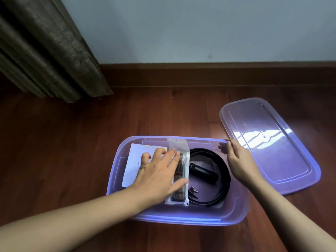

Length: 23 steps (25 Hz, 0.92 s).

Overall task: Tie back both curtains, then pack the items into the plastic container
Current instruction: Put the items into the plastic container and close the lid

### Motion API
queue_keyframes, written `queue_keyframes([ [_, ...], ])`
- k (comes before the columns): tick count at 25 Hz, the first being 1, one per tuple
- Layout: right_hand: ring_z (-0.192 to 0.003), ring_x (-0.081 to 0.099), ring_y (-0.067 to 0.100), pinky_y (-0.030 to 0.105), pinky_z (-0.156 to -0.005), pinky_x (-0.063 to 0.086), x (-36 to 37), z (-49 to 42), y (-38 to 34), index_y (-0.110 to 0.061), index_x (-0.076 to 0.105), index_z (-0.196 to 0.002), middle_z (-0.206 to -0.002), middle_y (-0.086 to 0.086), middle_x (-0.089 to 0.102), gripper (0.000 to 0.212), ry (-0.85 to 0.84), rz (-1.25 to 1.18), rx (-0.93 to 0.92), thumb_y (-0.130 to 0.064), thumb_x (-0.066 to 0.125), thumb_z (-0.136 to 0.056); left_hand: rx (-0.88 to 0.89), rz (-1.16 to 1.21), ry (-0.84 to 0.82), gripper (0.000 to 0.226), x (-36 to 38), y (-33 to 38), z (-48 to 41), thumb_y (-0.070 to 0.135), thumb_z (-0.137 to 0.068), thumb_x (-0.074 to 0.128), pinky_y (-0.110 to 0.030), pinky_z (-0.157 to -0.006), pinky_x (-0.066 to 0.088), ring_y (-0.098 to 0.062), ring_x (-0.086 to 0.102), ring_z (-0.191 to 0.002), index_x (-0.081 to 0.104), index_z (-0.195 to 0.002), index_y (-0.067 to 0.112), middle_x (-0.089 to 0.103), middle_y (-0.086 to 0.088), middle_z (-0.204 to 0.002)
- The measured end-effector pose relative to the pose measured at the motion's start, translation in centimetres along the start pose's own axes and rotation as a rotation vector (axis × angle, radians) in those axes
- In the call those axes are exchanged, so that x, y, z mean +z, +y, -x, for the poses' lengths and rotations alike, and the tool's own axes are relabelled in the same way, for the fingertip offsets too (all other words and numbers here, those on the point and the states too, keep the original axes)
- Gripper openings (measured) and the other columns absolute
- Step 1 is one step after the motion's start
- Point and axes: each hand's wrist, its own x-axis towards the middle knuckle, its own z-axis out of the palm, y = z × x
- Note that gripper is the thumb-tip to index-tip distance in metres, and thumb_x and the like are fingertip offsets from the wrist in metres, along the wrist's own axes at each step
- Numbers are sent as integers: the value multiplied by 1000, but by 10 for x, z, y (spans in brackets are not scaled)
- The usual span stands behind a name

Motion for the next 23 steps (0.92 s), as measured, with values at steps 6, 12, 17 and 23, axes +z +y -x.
queue_keyframes([
  [6, -105, 64, 25, 40, -94, 47, -1, 1, -1, -5, 57, -101, -109, 11, 70, 31, -6, 22, -5, -23, 31, -101, -68, 130, -262, 105, -21, -60, 19, 84, -67, 21, -32, -115, 3, -21, 1, -147, 16, -150, 20, 3, 0, -159],
  [12, -107, 63, 26, 33, -89, 43, -3, 1, -5, -7, 57, -104, -112, 12, 69, 30, -18, 35, -6, -22, 31, -101, -120, 154, -391, 107, -7, -61, 25, 81, -68, 21, -34, -116, -4, -16, -37, -131, -12, -149, 19, -39, 3, -142],
  [17, -124, 48, 21, 30, -96, 34, -18, 2, -5, -12, 45, -133, -132, 5, 54, 53, 110, -16, -2, -45, 31, -94, -80, 145, -237, 106, -10, -71, 23, 85, -67, -2, -26, -112, -15, -15, -31, -138, -11, -149, 19, -34, 4, -147],
  [23, -143, 16, 40, 47, -115, 13, -68, 2, 64, 7, 19, -143, -152, 30, 17, 91, 554, 336, 526, -45, 63, -83, -268, 307, -32, 93, 10, -112, 6, 69, -78, 16, -27, -115, 4, -11, -1, -145, 18, -148, 8, 7, -5, -159],
])
